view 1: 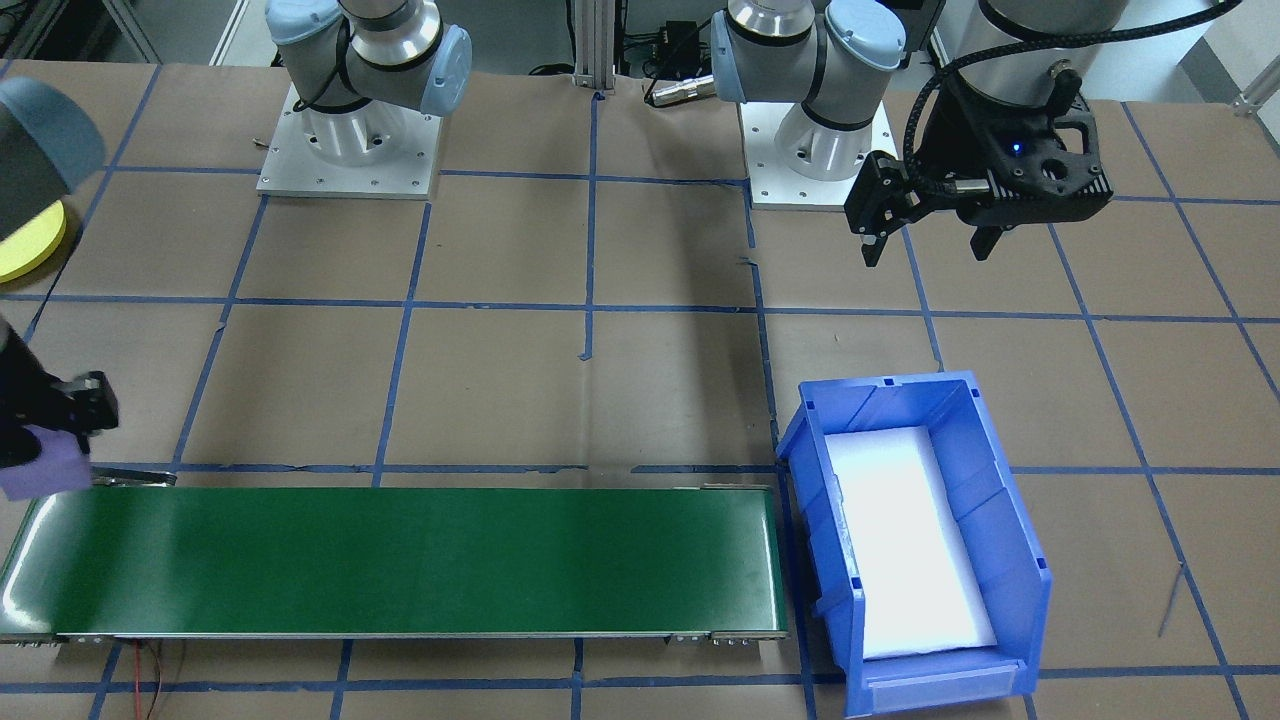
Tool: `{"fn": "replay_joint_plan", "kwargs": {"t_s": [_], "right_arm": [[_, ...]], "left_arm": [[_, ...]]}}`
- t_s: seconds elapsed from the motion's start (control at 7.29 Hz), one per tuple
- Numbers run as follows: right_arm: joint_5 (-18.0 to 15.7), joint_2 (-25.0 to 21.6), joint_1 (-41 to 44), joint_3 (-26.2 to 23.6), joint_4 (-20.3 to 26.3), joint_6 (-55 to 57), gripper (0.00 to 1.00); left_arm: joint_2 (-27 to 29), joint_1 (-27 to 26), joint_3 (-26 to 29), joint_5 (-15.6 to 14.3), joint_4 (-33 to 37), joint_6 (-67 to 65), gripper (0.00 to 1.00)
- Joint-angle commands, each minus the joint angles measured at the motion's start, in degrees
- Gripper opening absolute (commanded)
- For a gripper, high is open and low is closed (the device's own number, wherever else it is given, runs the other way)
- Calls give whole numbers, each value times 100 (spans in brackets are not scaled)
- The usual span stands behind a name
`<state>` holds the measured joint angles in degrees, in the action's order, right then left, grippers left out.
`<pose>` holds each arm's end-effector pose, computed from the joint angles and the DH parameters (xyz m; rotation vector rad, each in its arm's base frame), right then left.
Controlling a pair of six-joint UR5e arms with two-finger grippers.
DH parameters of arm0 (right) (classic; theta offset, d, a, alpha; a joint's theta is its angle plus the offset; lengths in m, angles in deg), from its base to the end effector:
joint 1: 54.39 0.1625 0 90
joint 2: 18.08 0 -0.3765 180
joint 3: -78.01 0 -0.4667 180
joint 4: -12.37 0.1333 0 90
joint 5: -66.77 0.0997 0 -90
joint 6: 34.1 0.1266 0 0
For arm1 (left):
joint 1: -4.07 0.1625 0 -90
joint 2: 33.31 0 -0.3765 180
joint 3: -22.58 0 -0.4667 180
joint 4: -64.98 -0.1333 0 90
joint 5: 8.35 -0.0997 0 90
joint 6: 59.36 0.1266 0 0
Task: Move block left to right into plate
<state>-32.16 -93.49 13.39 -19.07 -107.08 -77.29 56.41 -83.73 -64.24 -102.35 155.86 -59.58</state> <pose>-0.1384 -0.6394 0.2441 0.5191 -2.8909 0.0441 -0.1025 -0.5737 0.4455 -0.0672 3.0696 -0.0673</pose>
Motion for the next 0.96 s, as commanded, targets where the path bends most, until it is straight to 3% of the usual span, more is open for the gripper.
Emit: {"fn": "replay_joint_plan", "kwargs": {"t_s": [0.0,0.41,0.82], "right_arm": [[40,-428,-1455,-564,97,-1204,36],[232,-518,-3248,-968,97,-2768,35],[962,-527,-5271,-1882,-244,-4220,35]], "left_arm": [[1,0,-11,4,-9,4,100],[1,0,-11,-4,-9,4,100],[-8,35,-2,-4,-9,4,100]]}}
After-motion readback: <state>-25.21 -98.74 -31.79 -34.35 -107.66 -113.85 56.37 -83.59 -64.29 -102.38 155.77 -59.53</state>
